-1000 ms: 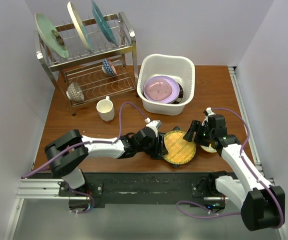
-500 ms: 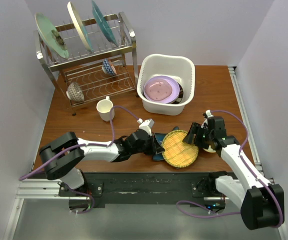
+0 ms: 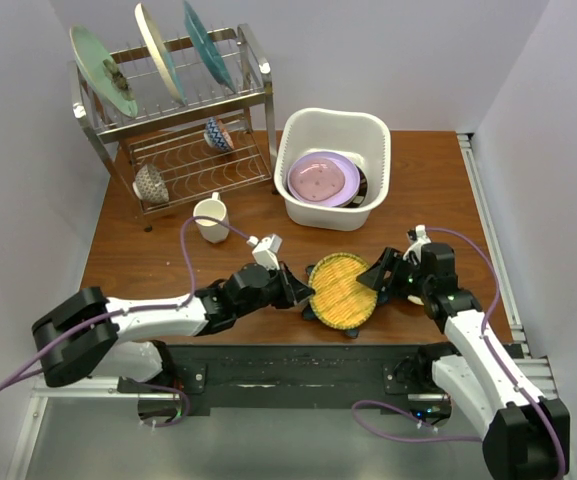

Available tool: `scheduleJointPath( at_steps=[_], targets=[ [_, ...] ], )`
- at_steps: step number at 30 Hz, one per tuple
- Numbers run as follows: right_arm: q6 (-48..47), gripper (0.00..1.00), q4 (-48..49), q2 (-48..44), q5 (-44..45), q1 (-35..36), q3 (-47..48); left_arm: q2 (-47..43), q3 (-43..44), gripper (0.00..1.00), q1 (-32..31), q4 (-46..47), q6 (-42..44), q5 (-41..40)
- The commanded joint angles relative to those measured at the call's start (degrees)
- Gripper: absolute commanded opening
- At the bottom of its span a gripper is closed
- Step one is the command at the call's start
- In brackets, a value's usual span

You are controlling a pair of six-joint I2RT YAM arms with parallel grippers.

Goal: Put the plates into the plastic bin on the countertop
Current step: Pick up the plate from the corner of the board.

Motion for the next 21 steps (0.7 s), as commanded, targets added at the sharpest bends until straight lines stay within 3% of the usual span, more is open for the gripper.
scheduleJointPath(
  at_steps=[1, 15, 21],
  targets=[
    [4.14, 0.68, 7.89, -0.96, -7.77, 0.1, -1.95, -4.97, -2.07, 0.0, 1.19, 2.27, -0.49, -5.57],
    [10.03, 0.68, 19.14, -1.58, -14.11, 0.1, -6.09, -17.18, -18.67, 0.0, 4.79, 23.69, -5.58, -4.34],
    [11.08, 0.68, 22.57, 0.27, -15.86, 0.1, -6.88, -20.09, -19.92, 0.0, 6.29, 25.29, -4.71, -2.33]
  ],
)
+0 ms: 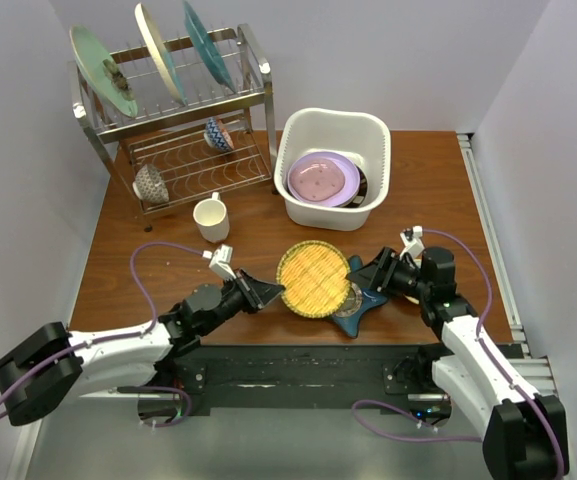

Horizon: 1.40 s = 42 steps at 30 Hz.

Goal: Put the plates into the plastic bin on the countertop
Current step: Pick up the plate from the corner of the board, then place the plate in the plastic bin.

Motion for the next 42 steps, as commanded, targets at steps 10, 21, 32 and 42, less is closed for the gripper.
scheduleJointPath(
  at_steps=[10, 21, 32, 42],
  targets=[
    [7.84, 0.65, 20.46, 2.36, -9.47, 0.06, -4.78, 7.63, 0.82, 0.0, 1.24, 21.98, -2.93, 6.29],
    [5.82, 0.0, 17.74, -1.25, -11.84, -0.03, -4.08, 12.4, 1.18, 0.0, 1.24, 26.3, -3.72, 7.97],
    [2.13, 0.0, 14.4, -0.46, -10.7, 0.06, -2.06, 6.07, 9.42, 1.0, 1.24, -3.58, 3.83, 0.96],
    [0.02, 0.0, 13.43, 2.0, -7.98, 0.06, -1.18, 4.4, 19.19, 1.0, 1.15, -29.07, 9.38, -8.91]
  ],
)
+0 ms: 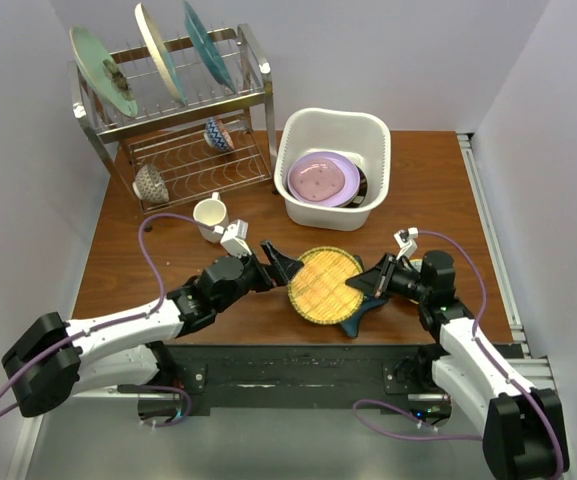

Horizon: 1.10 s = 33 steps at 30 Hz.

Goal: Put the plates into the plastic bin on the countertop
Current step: Place the plate in the plastic bin.

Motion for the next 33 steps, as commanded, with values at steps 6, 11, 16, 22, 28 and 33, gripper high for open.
scheduleJointPath(
  at_steps=[6, 11, 16, 22, 28, 33],
  targets=[
    [-2.0, 0.0, 3.14, 4.75, 0.65, 0.02, 5.0, 2.06, 2.32, 1.0, -0.03, -10.65, 3.39, -6.53],
    [-2.79, 0.0, 4.55, 8.18, 1.27, 0.1, 7.02, 6.2, 6.36, 1.0, 0.15, -13.2, 5.67, -6.44],
    [-2.44, 0.0, 6.05, 10.73, 1.97, 0.1, 7.99, 9.45, 9.35, 1.0, 0.59, -16.97, 6.82, -7.15],
    [-5.24, 0.0, 2.1, 11.88, 2.41, 0.01, 10.8, 7.53, 6.38, 1.0, 0.68, -17.33, 4.98, -8.11],
    [-8.06, 0.0, -4.93, 7.93, 5.92, 0.1, 13.26, 1.55, 1.36, 1.0, 1.29, -14.78, 3.65, -9.08],
    [-8.59, 0.0, -7.57, 6.87, 6.63, 0.1, 14.32, 0.14, 1.53, 1.0, 1.91, -16.62, 3.83, -9.52]
  ],
)
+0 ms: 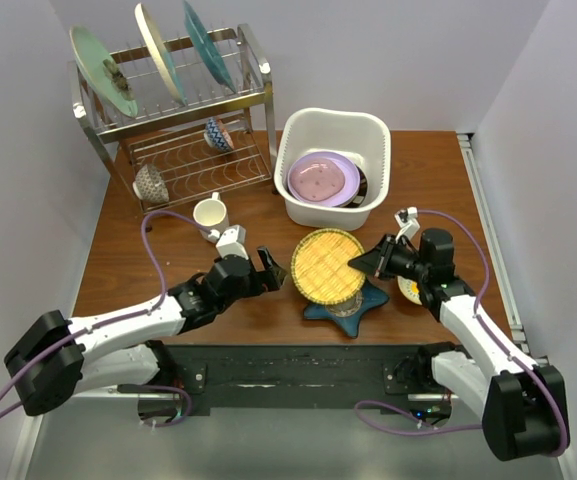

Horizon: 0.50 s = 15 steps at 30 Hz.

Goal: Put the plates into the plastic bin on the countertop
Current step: Place the plate in the plastic bin.

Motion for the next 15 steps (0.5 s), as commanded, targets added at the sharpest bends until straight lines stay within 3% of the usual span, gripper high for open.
scheduleJointPath(
  at_steps=[1, 15],
  targets=[
    [-1.38, 0.0, -1.72, -1.5, 1.1, -0.03, 3.52, -1.56, -0.3, 1.0, 0.73, 0.05, -0.19, -2.24],
    [-1.38, 0.0, -4.36, -3.0, 1.98, -0.03, 6.51, 1.6, -0.39, 1.0, 0.9, 1.28, -1.08, 0.74]
  ],
)
